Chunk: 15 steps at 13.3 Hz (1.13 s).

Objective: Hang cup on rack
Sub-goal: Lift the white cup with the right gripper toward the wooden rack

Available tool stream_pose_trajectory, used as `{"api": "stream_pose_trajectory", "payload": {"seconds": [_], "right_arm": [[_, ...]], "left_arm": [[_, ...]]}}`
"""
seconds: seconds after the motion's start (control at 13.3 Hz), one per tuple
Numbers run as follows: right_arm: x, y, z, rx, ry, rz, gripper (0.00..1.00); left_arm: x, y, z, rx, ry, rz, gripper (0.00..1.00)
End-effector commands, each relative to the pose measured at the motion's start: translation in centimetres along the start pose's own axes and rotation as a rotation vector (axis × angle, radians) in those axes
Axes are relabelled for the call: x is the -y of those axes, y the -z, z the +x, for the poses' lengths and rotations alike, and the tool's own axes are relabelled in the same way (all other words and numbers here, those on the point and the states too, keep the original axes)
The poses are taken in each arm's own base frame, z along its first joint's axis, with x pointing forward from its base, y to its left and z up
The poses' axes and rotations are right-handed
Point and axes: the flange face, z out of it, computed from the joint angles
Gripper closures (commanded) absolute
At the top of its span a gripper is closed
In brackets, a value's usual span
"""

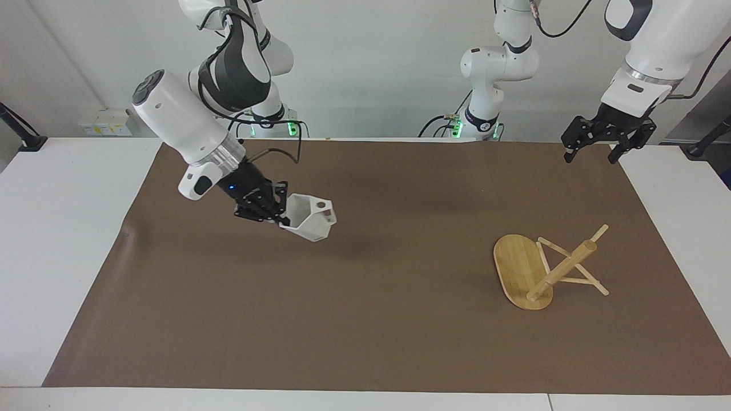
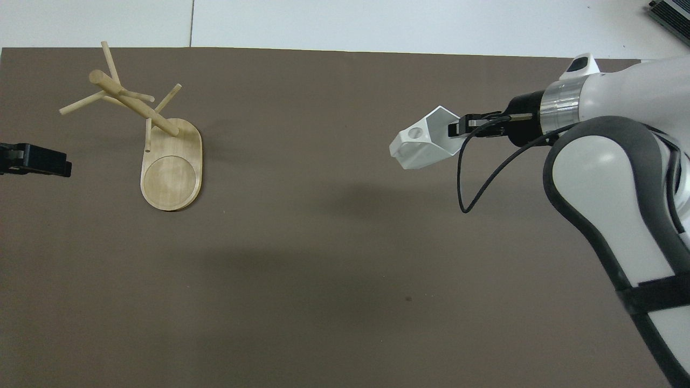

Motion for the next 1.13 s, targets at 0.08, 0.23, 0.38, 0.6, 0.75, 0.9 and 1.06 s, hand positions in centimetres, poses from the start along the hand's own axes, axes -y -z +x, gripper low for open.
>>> {"api": "stream_pose_trajectory", "payload": {"seconds": [0.08,0.23,0.38,0.6,0.75,0.9,1.06], "right_arm": [[7.1,-2.2,-1.5,0.011,-0.155,0.188,1.0],[11.3,-3.7,-2.2,-0.04,-0.189,0.246,1.0],[14.6,-5.1,-3.0,-0.079,-0.21,0.305,1.0],[15.4,-5.4,-3.4,-0.069,-0.227,0.345,1.0],[16.1,-5.8,-3.8,-0.058,-0.231,0.364,1.0],[16.6,-6.2,-4.3,-0.043,-0.222,0.364,1.0],[16.6,-6.2,-4.5,-0.037,-0.217,0.363,1.0]], "left_arm": [[-0.1,0.0,-0.7,-0.008,0.004,0.009,0.0],[-0.6,0.0,-0.7,-0.009,-0.006,0.008,0.0],[-0.8,0.6,-1.1,0.006,-0.011,0.008,0.0],[-1.0,0.7,-1.4,0.013,-0.011,0.006,0.0],[-0.8,0.5,-1.6,0.026,-0.011,0.006,0.0],[-0.5,0.4,-2.2,0.062,-0.007,0.004,0.0],[-1.0,0.3,-2.1,0.056,-0.01,0.005,0.0]]}}
